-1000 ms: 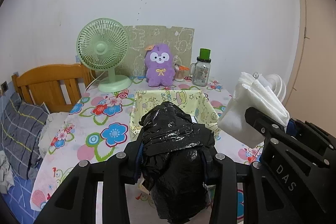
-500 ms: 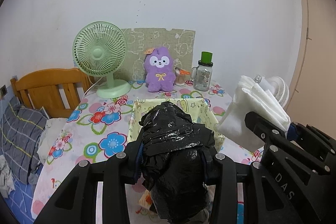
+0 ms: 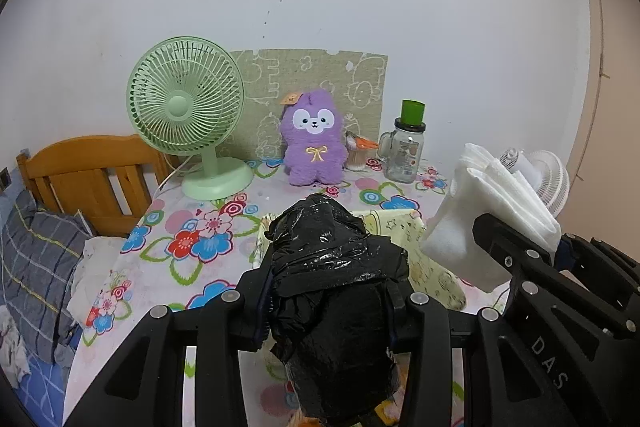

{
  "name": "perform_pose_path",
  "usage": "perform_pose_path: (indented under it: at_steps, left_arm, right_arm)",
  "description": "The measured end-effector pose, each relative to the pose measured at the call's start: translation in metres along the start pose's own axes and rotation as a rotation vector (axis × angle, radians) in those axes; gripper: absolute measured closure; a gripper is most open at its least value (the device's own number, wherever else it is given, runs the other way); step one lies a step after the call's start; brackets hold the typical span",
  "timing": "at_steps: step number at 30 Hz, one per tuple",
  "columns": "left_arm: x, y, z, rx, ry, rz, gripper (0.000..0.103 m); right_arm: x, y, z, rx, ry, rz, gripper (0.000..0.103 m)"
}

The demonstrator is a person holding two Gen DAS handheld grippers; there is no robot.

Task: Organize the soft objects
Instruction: 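Carry the black bundle with the left tool while the right tool carries the white cloth to the box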

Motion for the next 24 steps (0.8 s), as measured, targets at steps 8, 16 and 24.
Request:
perform_pose_path:
  at_steps: [8, 16, 24]
  left_arm:
    - [-0.043, -0.016, -0.003, -0.007, 0.0, -0.035, 0.061]
    - [-0.09, -0.014, -0.009, 0.015, 0.016, -0.092, 0.058]
    - [-0.12, -0.01, -0.025, 0.043, -0.058, -0.131, 0.03]
  right_arm:
    - [-0.039, -0.011, 0.003, -0.008, 0.006, -0.035, 0.075]
    - [-0.09, -0.011, 0.01, -0.036, -0.008, -0.106, 0.075]
    - [-0.119, -0.013, 0.008, -0.009, 0.029, -0.12, 0.075]
Point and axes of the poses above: each gripper's, at about its wrist camera, not at the fingertips, and x roughly against the way its jaws point, z to its right, y to its underside, the point moved 7 cm from there along -x, roughly the way its jaws point, and after that the axes turned 10 degrees about -z, right-handed, at the moved point
